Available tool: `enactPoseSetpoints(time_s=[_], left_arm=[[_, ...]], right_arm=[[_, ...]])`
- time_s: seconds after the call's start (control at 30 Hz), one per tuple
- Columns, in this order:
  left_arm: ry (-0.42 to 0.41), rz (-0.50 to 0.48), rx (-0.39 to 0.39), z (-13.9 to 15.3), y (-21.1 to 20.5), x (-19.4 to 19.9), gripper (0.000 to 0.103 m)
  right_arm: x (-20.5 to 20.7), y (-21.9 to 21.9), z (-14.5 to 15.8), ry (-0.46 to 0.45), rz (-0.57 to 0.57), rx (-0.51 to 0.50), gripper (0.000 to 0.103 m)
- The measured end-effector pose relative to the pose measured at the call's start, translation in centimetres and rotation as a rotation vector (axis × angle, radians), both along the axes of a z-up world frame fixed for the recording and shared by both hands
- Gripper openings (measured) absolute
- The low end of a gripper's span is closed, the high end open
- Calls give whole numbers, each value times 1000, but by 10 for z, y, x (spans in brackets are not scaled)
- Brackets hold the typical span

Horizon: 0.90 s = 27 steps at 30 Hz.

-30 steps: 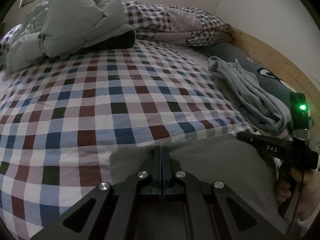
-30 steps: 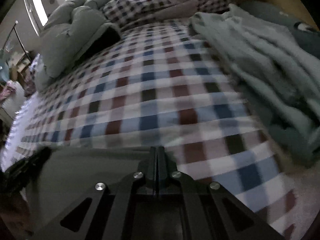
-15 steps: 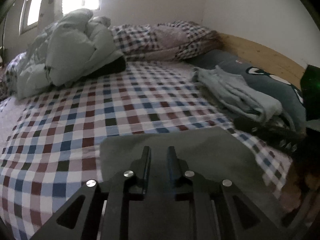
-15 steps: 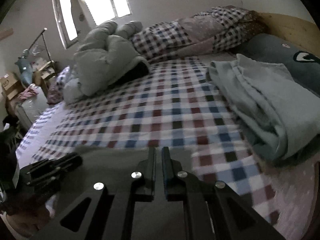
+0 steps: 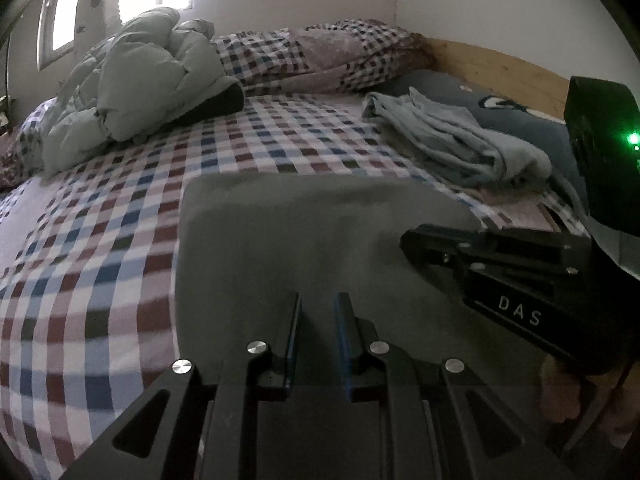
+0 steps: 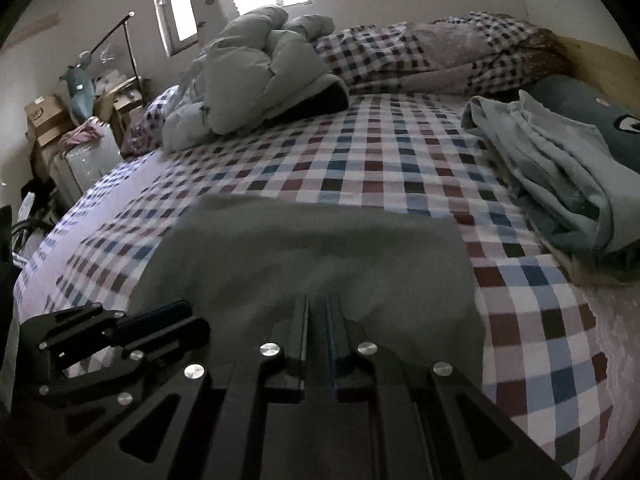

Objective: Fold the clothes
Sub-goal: 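Press both closed tools on the folded dark green T-shirt to flatten it, then open both tools and grasp the folded T-shirt edge from both sides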

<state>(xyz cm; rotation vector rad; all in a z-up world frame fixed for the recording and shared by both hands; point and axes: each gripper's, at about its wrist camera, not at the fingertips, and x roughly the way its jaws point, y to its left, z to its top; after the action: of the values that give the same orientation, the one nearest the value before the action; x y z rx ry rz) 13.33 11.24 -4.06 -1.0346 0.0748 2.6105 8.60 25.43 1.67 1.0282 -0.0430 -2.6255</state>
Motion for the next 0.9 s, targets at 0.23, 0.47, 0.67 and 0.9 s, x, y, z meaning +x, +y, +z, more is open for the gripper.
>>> enactPoseSetpoints(time_s=[0.23, 0.47, 0.67, 0.9], left_arm=[[-13, -18, -52, -7, 7, 38, 18], [-49, -34, -46, -5, 5, 70, 18], [-121, -36, -1, 1, -5, 86, 21], [-150, -13, 226, 35, -47, 91, 37]], right_arm=[[45, 6, -15, -3, -6, 80, 13], [94, 17, -14, -50, -18, 89, 25], [129, 15, -13, -117, 28, 83, 34], [140, 12, 0, -166, 109, 81, 36]])
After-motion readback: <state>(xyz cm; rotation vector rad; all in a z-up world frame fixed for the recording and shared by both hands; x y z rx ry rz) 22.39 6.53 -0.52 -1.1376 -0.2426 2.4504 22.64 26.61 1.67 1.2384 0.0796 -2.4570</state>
